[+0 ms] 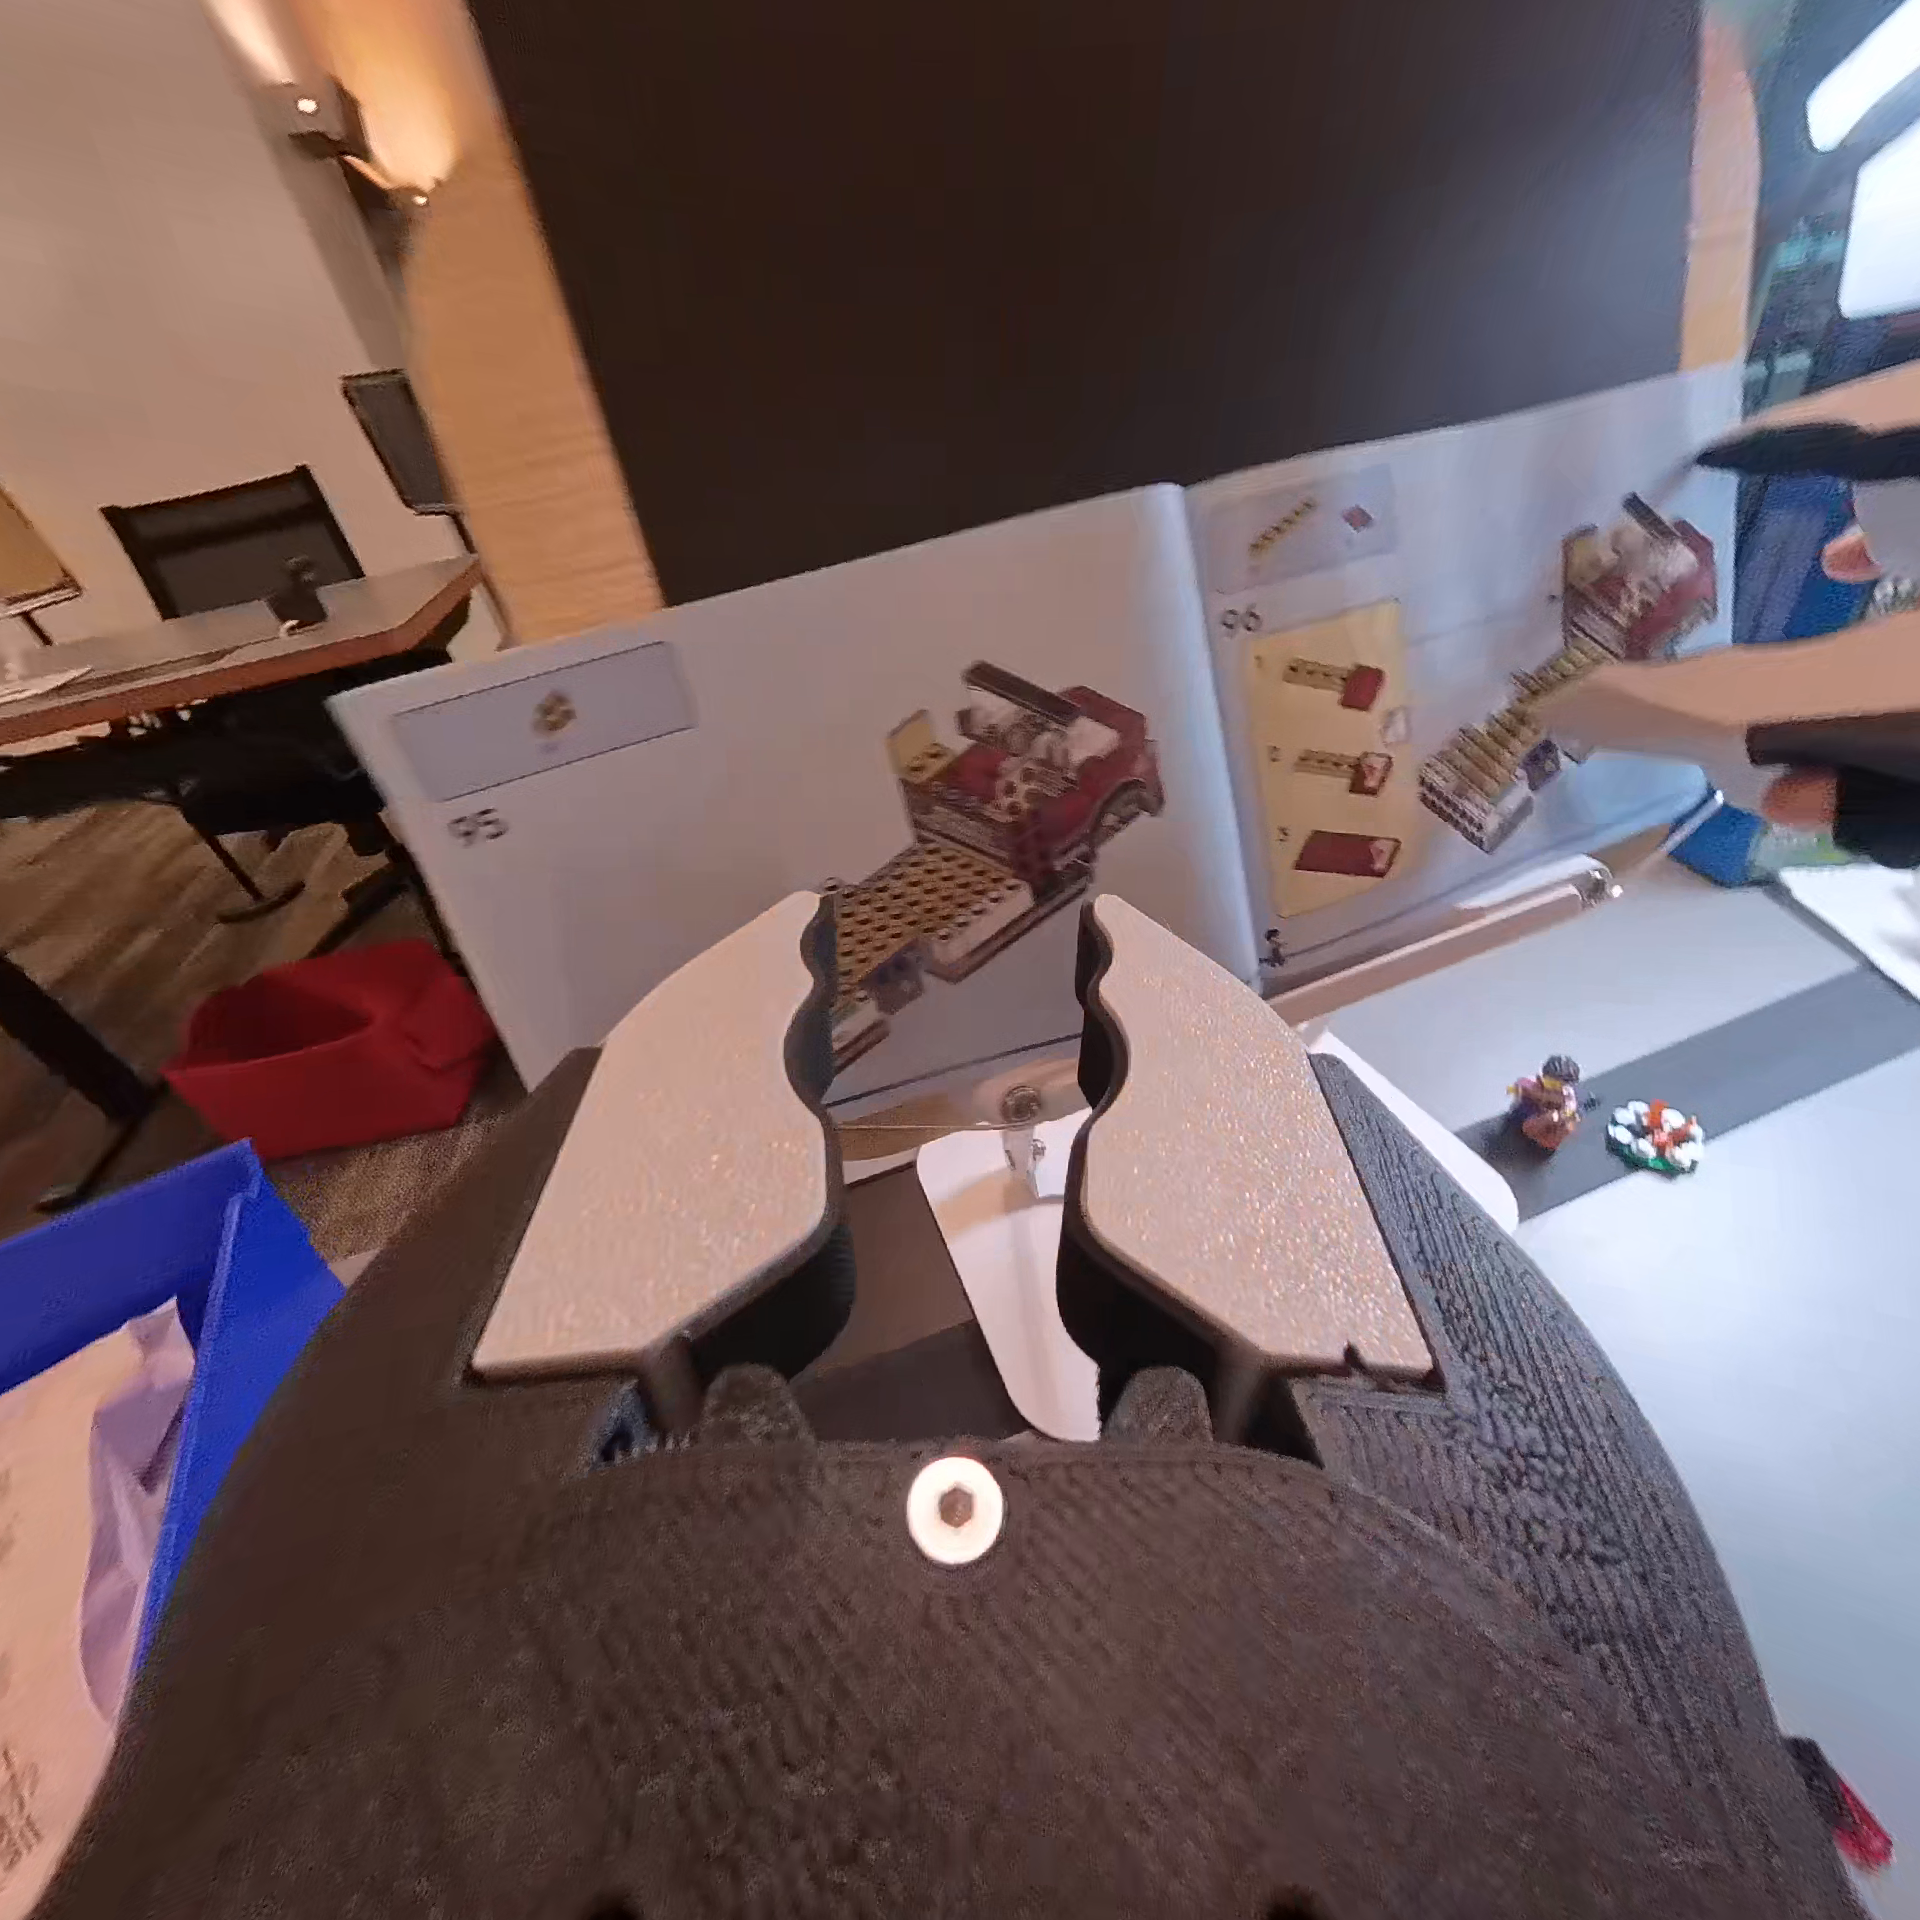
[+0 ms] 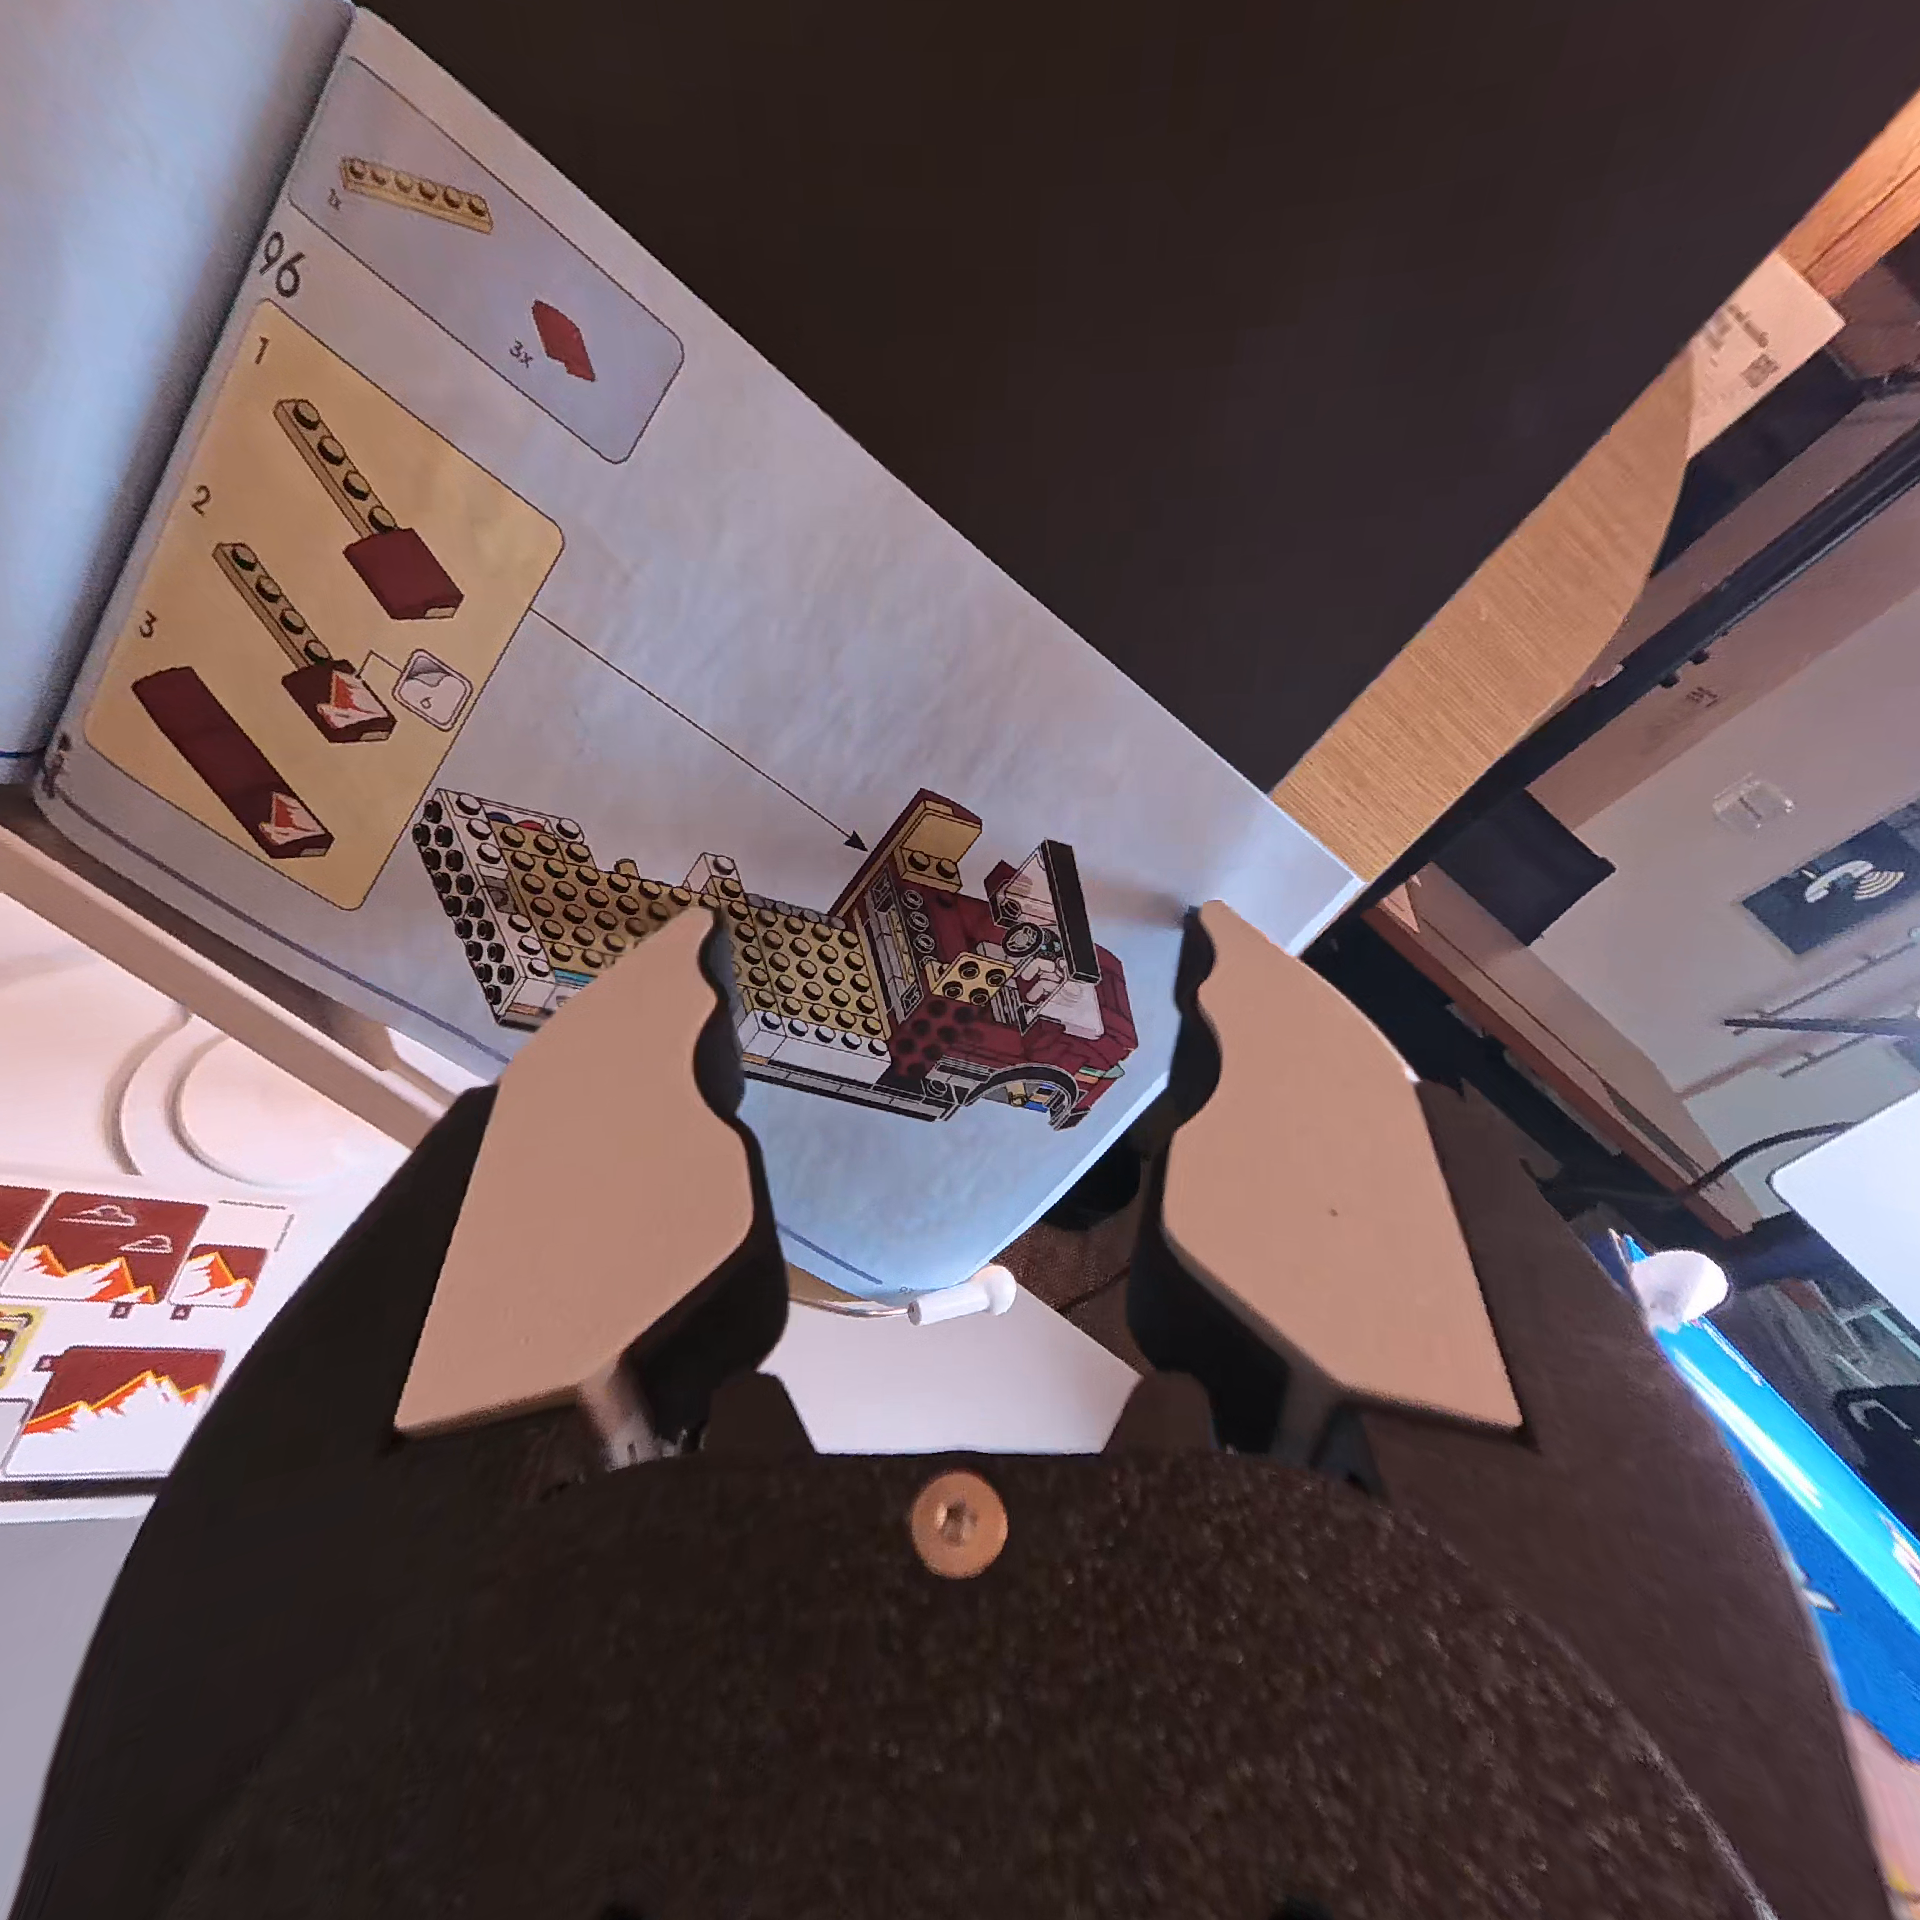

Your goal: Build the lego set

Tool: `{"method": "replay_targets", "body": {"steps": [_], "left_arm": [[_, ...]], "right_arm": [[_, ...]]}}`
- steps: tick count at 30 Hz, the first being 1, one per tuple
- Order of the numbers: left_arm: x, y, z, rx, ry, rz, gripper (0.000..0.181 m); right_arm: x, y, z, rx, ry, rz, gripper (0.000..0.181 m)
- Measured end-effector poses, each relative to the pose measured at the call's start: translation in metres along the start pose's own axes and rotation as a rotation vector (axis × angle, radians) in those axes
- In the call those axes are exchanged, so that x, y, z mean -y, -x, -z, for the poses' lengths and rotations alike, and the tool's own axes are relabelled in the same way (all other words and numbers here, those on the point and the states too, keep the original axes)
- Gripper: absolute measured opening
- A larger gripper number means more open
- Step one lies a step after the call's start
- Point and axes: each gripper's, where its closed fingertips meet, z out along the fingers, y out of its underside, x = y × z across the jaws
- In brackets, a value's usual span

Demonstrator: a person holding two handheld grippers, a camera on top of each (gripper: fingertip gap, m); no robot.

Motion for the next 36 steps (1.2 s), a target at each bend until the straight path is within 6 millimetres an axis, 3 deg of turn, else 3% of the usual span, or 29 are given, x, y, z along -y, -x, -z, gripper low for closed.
{"method": "replay_targets", "body": {"steps": [3, 5, 6, 8, 12, 17, 19, 27, 36], "left_arm": [[-0.008, -0.02, -0.012, -0.063, 0.043, -0.05, 0.045], [-0.017, -0.029, -0.02, -0.09, 0.076, -0.069, 0.046], [-0.02, -0.032, -0.023, -0.097, 0.083, -0.076, 0.045], [-0.023, -0.038, -0.027, -0.11, 0.081, -0.088, 0.042], [-0.02, -0.057, -0.032, -0.136, 0.074, -0.169, 0.037], [-0.019, -0.085, -0.043, -0.177, 0.101, -0.267, 0.043], [-0.022, -0.09, -0.048, -0.188, 0.119, -0.269, 0.044], [-0.025, -0.092, -0.05, -0.199, 0.112, -0.264, 0.041], [-0.024, -0.093, -0.045, -0.223, 0.108, -0.235, 0.043]], "right_arm": [[0.0, 0.001, 0.001, 0.003, -0.013, -0.012, 0.047], [-0.002, 0.009, 0.001, 0.04, -0.017, 0.018, 0.015], [-0.003, 0.012, 0.001, 0.054, -0.017, 0.029, 0.01], [-0.002, 0.011, 0.004, 0.059, -0.043, 0.023, 0.017], [0.009, -0.015, 0.011, 0.003, -0.131, -0.047, 0.066], [0.011, -0.026, 0.003, 0.029, -0.128, -0.054, 0.082], [0.01, -0.024, -0.001, 0.047, -0.137, -0.053, 0.081], [0.009, -0.015, 0.006, 0.099, -0.169, -0.036, 0.032], [0.011, -0.007, 0.036, 0.166, -0.213, -0.085, 0.028]]}}
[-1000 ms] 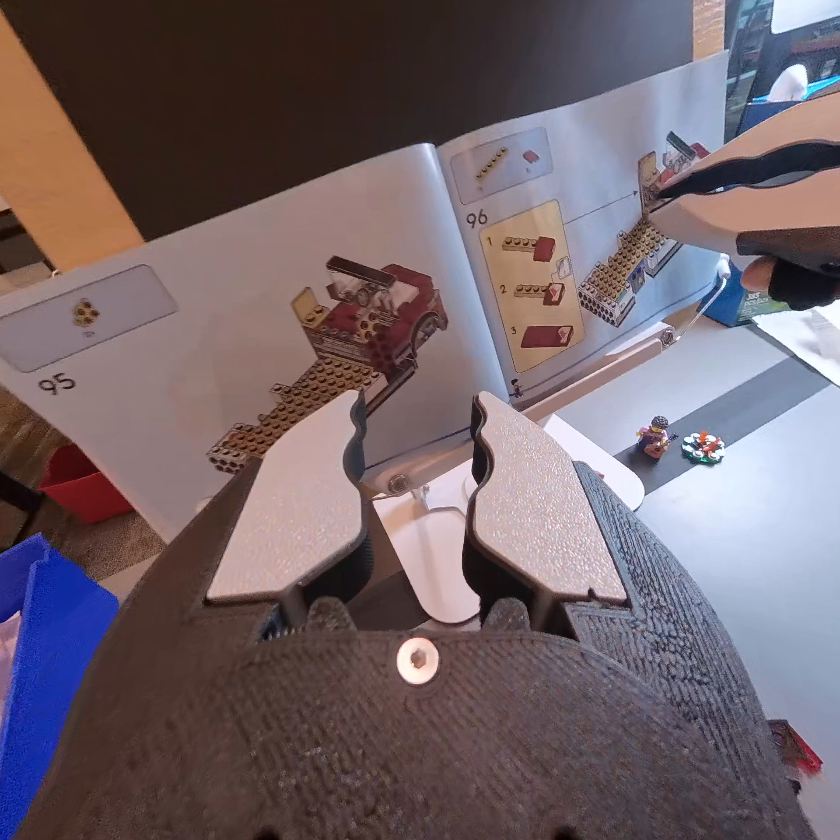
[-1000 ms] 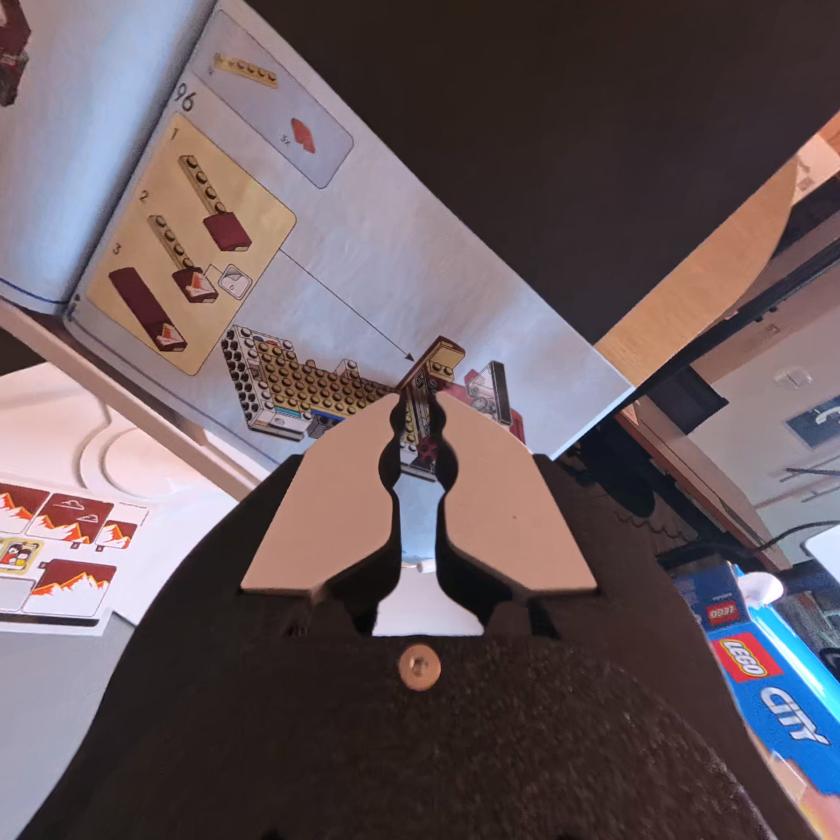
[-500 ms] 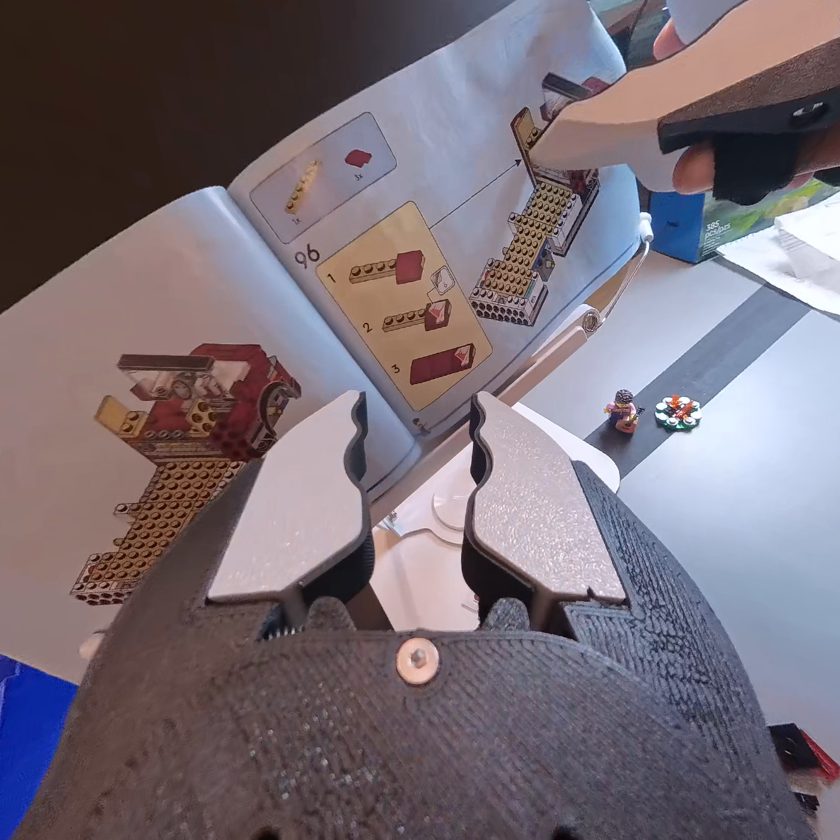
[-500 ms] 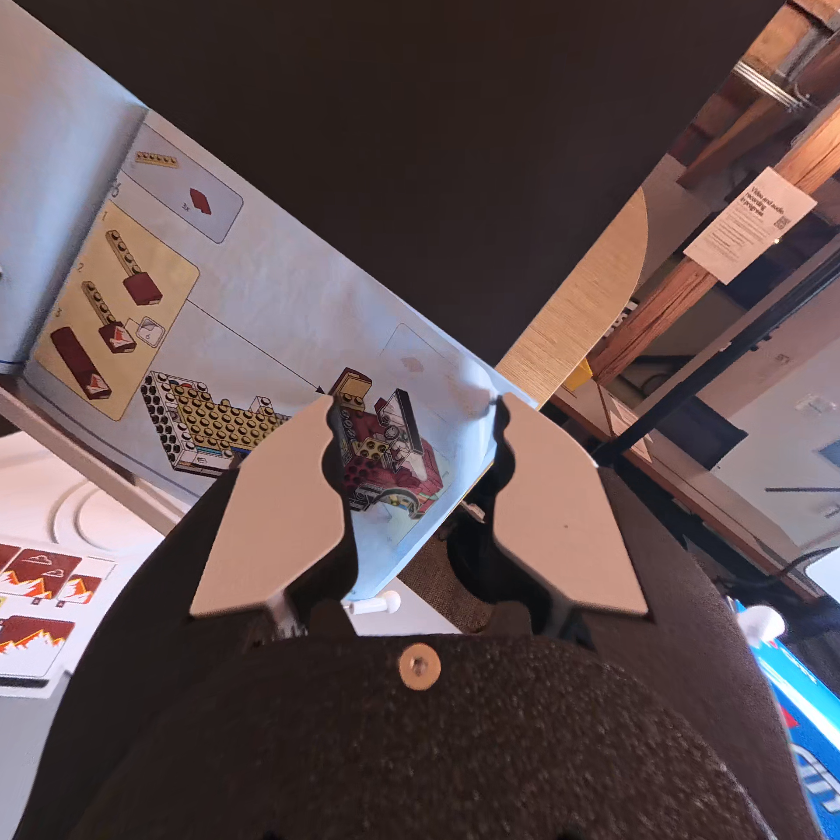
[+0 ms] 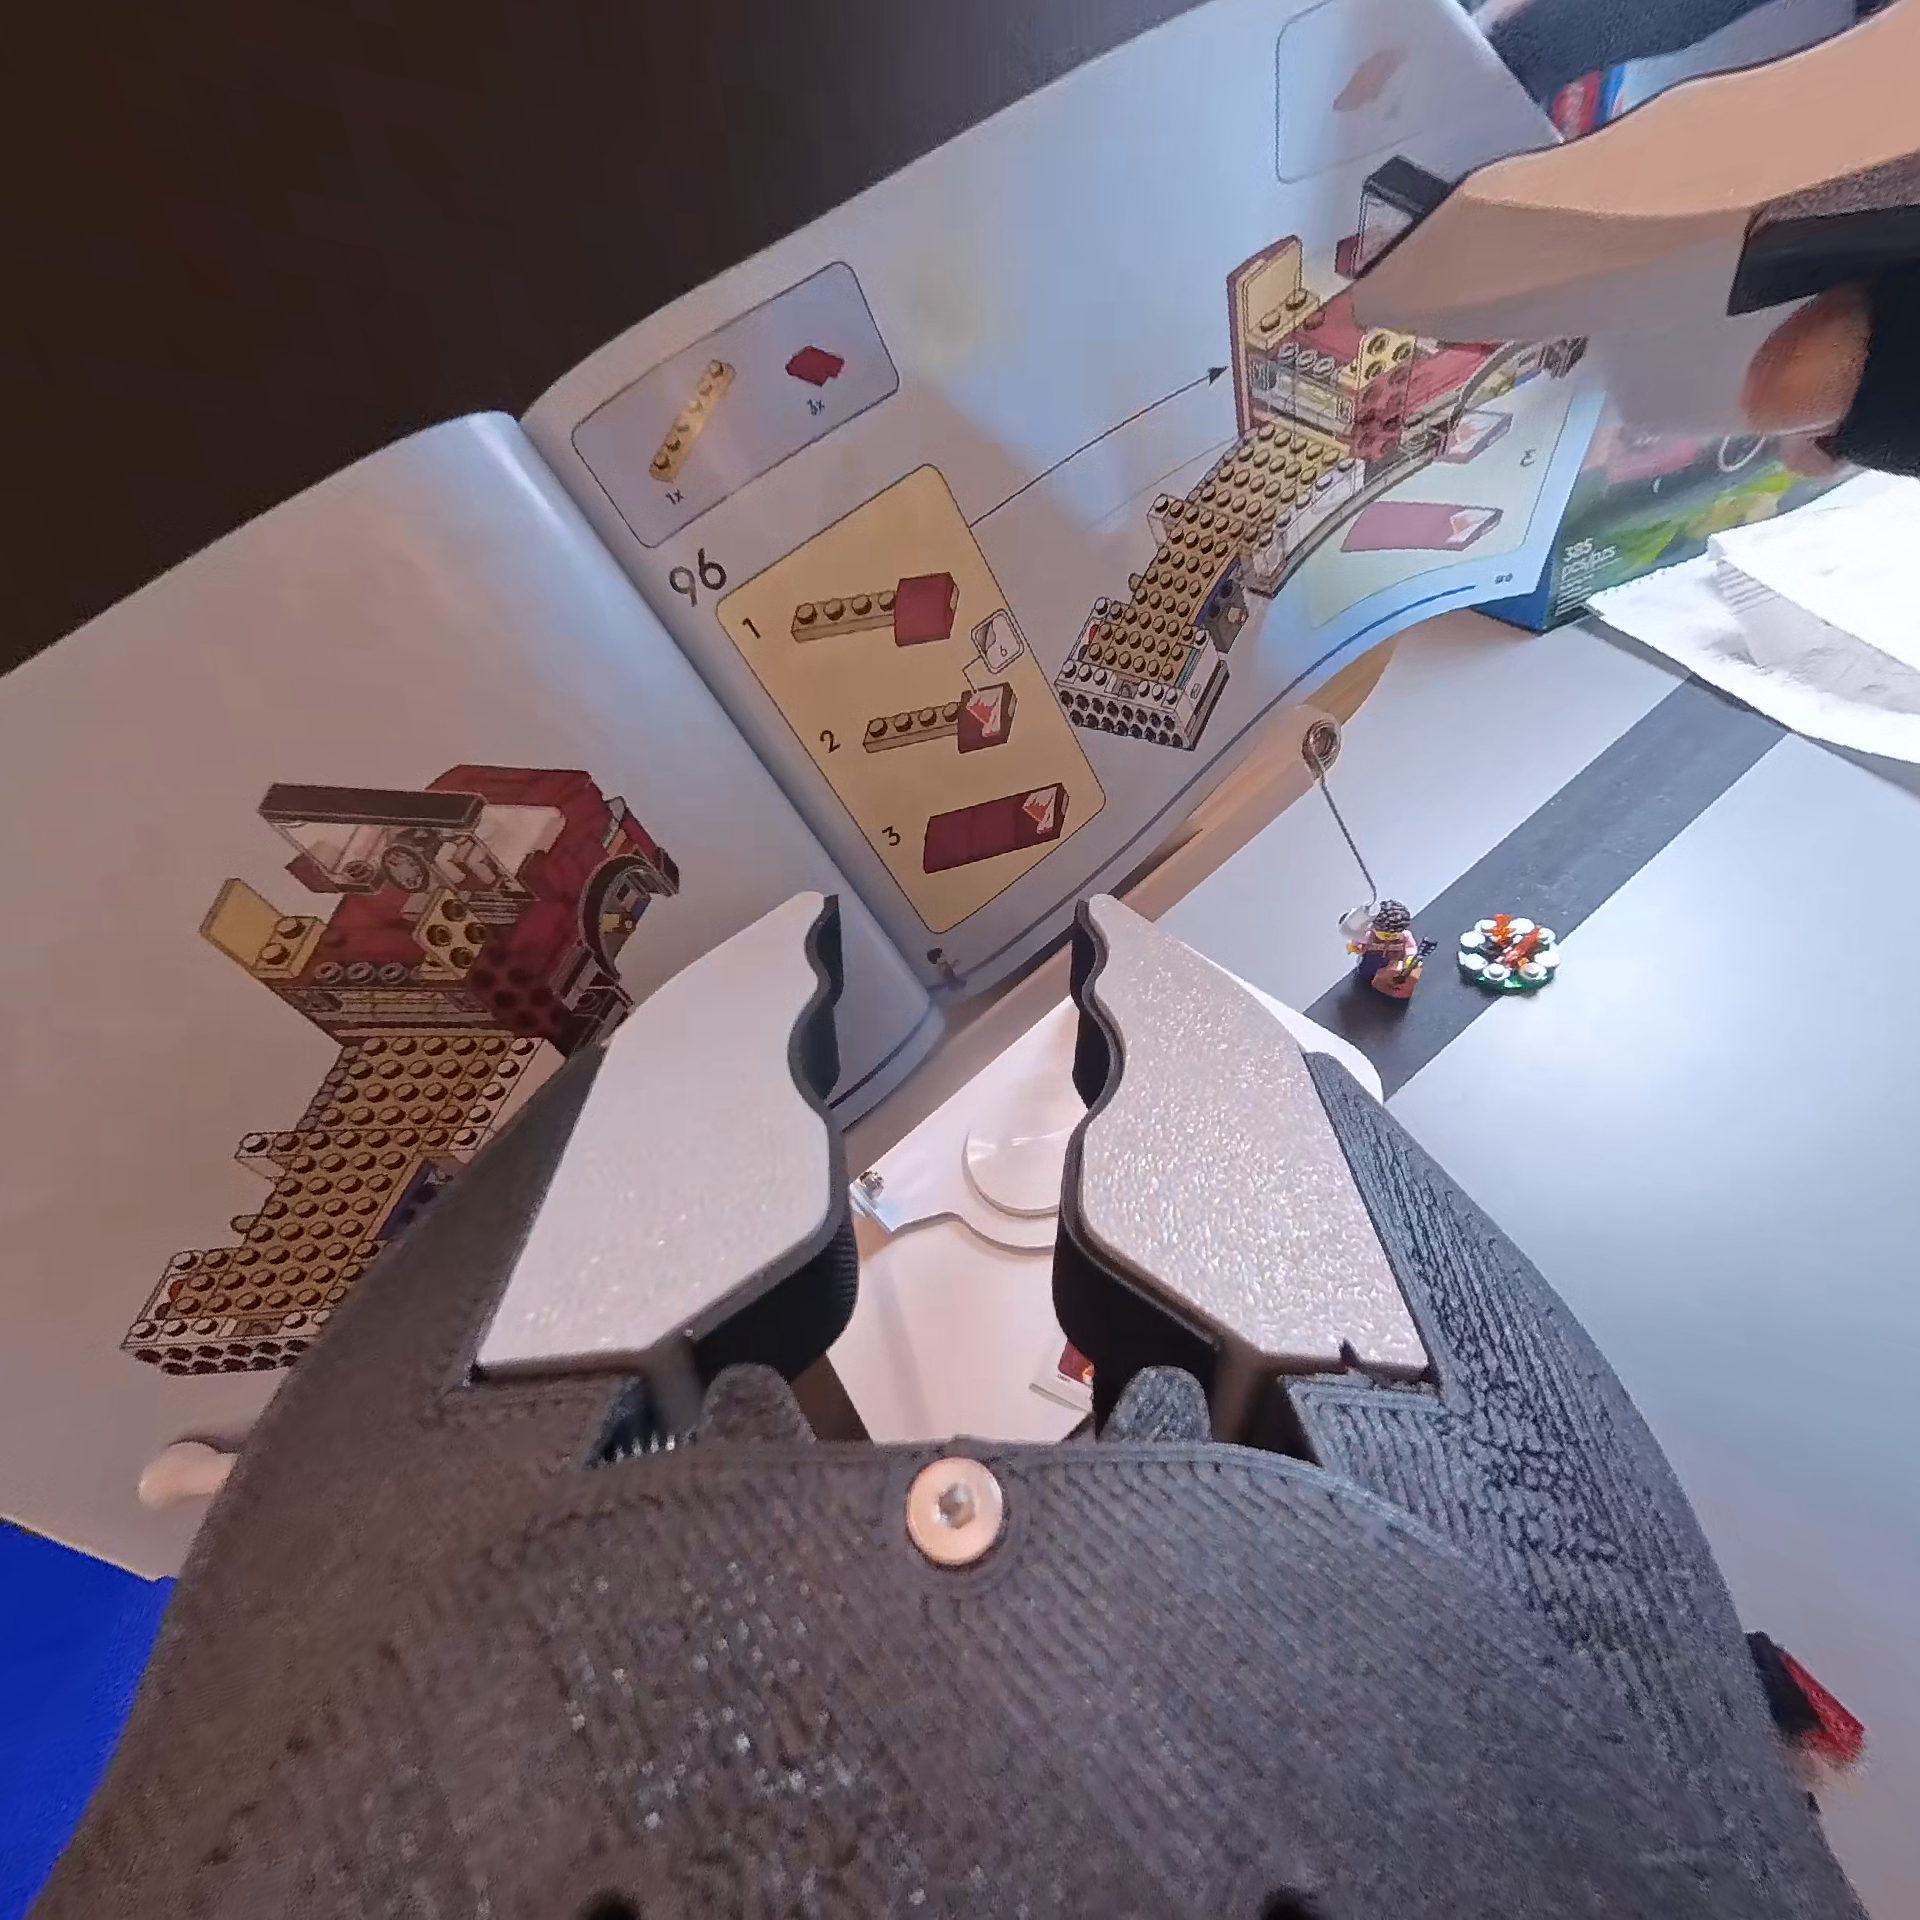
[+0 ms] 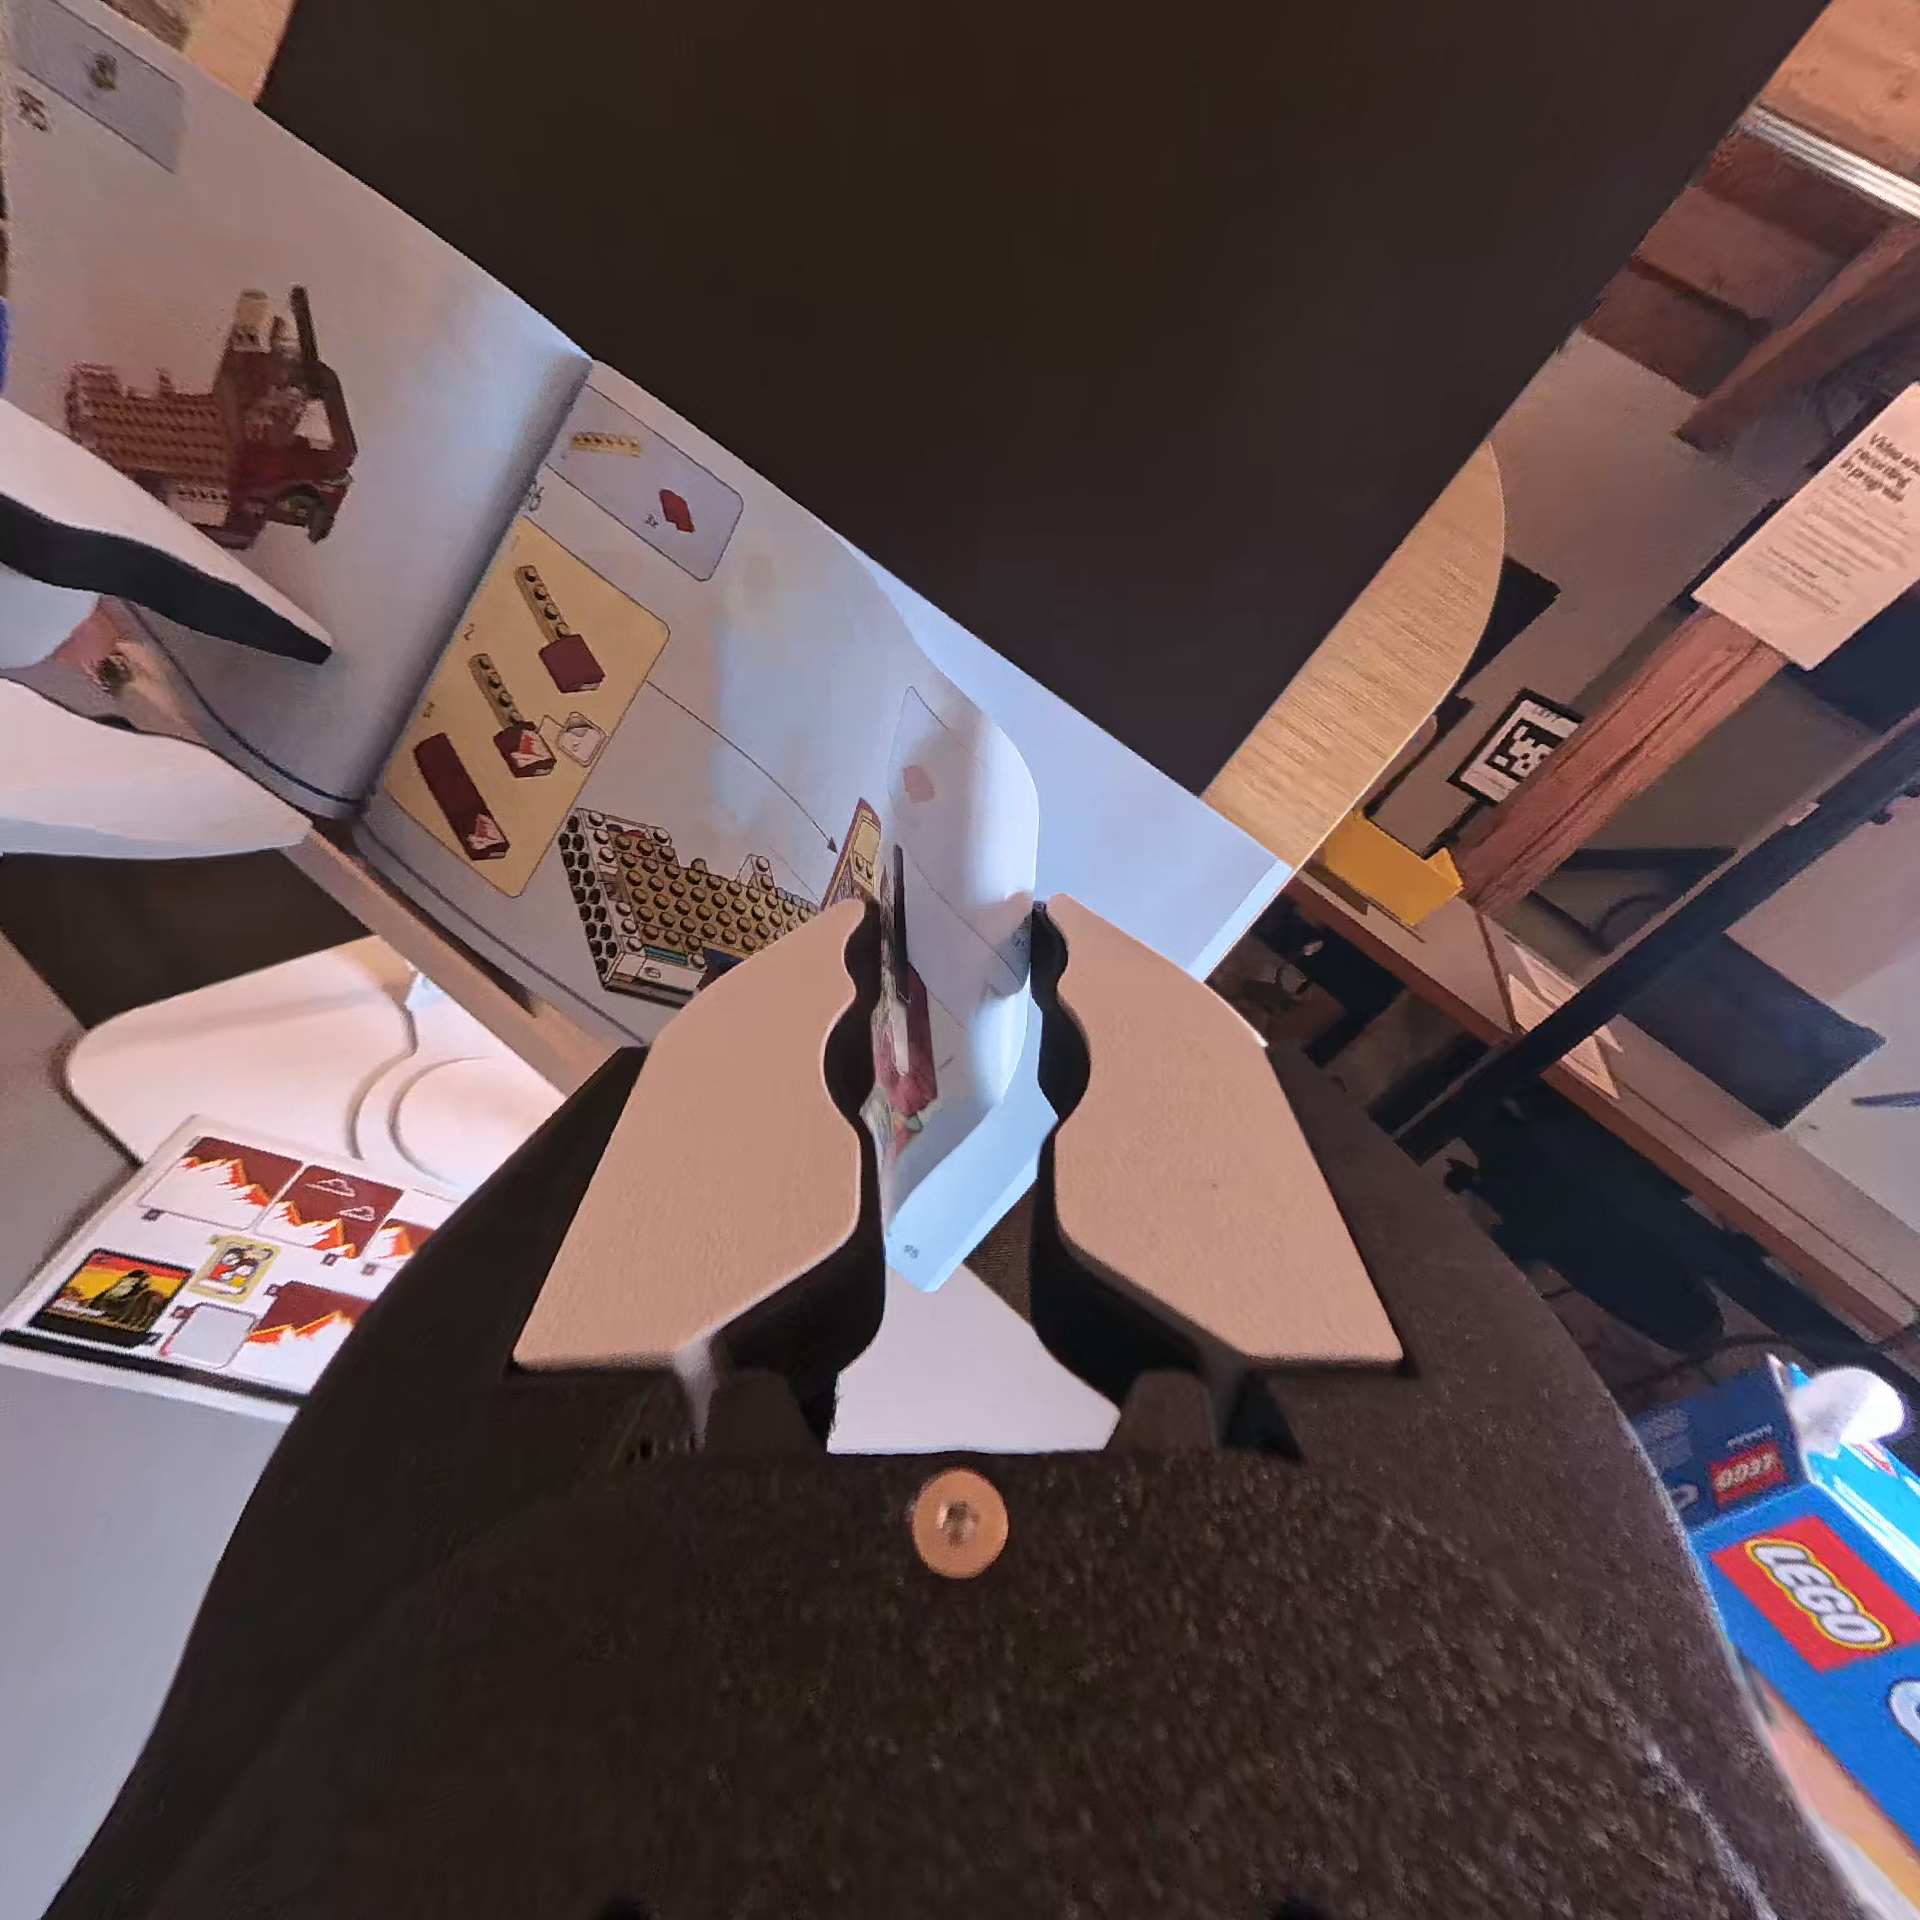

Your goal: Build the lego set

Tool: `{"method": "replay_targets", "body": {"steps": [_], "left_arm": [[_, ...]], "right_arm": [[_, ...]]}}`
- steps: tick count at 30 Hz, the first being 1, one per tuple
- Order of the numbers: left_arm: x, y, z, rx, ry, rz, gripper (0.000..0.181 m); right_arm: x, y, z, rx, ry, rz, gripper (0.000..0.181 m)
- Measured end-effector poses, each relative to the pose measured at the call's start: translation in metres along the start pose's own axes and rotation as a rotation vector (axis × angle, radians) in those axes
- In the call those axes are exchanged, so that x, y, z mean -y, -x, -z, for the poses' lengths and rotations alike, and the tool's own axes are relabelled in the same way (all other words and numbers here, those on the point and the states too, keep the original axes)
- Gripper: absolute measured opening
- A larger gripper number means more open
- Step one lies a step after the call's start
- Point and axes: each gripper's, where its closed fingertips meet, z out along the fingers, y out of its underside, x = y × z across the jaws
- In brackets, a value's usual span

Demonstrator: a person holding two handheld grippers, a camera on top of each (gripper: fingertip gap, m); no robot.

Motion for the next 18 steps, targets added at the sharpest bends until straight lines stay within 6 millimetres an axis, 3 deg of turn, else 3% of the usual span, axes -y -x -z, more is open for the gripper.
{"method": "replay_targets", "body": {"steps": [4, 7, 14, 18], "left_arm": [[0.011, -0.006, 0.009, -0.03, -0.038, 0.025, 0.043], [0.025, -0.024, 0.019, -0.119, -0.094, 0.07, 0.044], [0.074, -0.074, 0.042, -0.416, -0.244, 0.314, 0.042], [0.072, -0.084, 0.038, -0.418, -0.21, 0.289, 0.042]], "right_arm": [[-0.005, 0.007, 0.013, 0.092, -0.008, -0.119, 0.021], [-0.002, 0.014, 0.027, 0.152, -0.069, -0.179, 0.009], [0.013, 0.052, 0.053, 0.218, -0.188, -0.041, 0.0], [0.0, 0.062, 0.045, 0.215, -0.136, 0.028, 0.0]]}}
